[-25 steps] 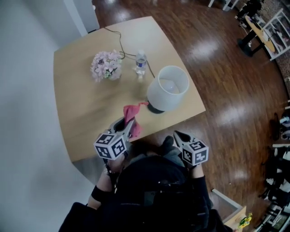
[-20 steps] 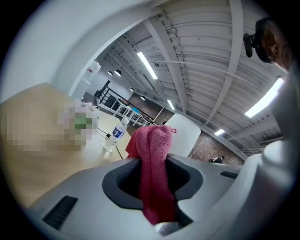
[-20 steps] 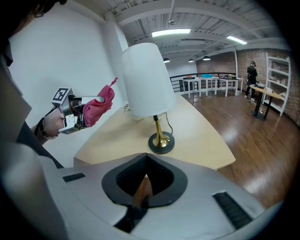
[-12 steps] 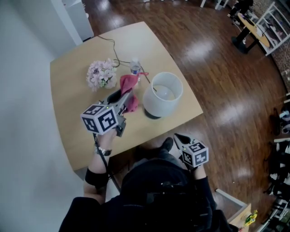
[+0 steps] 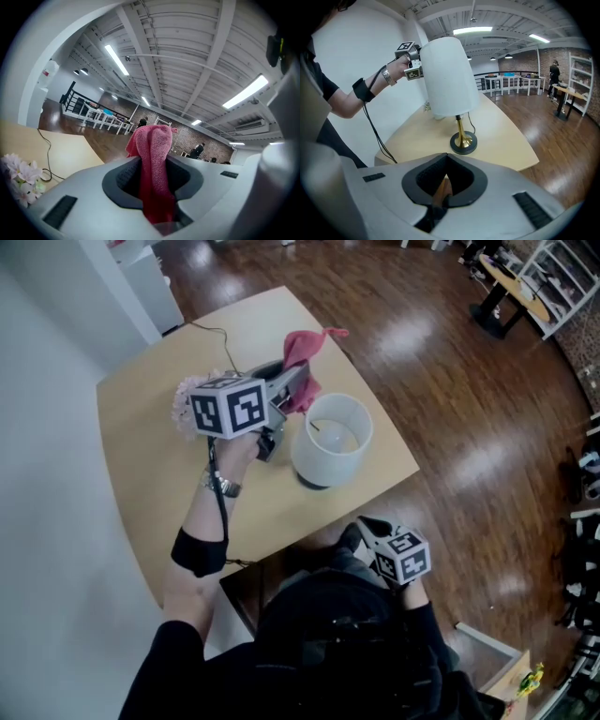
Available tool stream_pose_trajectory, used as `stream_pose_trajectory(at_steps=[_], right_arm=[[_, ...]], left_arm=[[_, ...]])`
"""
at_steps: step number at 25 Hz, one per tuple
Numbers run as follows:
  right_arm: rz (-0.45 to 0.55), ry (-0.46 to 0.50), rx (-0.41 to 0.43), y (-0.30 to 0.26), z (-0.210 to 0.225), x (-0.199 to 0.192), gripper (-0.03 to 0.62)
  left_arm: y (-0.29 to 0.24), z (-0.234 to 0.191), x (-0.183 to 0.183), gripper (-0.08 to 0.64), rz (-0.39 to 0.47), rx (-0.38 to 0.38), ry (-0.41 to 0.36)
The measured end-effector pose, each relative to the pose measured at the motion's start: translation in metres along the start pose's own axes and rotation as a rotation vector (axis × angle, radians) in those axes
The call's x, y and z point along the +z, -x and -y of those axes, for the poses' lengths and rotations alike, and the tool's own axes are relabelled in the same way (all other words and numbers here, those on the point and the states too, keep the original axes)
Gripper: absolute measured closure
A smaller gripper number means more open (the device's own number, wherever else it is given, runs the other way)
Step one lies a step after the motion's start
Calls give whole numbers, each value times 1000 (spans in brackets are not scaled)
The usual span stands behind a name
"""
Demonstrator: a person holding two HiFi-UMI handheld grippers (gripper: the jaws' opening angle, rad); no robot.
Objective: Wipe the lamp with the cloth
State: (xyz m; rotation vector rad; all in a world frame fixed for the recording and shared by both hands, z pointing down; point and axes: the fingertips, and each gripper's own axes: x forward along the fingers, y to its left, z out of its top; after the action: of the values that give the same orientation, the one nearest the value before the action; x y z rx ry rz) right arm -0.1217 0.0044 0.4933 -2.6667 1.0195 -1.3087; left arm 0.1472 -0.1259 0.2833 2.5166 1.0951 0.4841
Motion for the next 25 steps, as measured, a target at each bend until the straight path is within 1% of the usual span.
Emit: stream_pose_trajectory(at_steps=[8, 11, 17, 25], right_arm=[[-20, -26, -6, -2, 8, -6, 586], [-29, -32, -5, -5, 11, -7, 586], [-52, -36, 6, -9, 13, -11, 588], [-71, -31, 7, -10, 18, -17, 586]], left_arm=[[-20, 3, -21, 439, -39, -73, 32], [-24, -1, -34, 439, -68, -79, 32], [-25, -25, -68, 439, -144, -23, 27], [-26, -55, -108, 439, -206, 42, 45]])
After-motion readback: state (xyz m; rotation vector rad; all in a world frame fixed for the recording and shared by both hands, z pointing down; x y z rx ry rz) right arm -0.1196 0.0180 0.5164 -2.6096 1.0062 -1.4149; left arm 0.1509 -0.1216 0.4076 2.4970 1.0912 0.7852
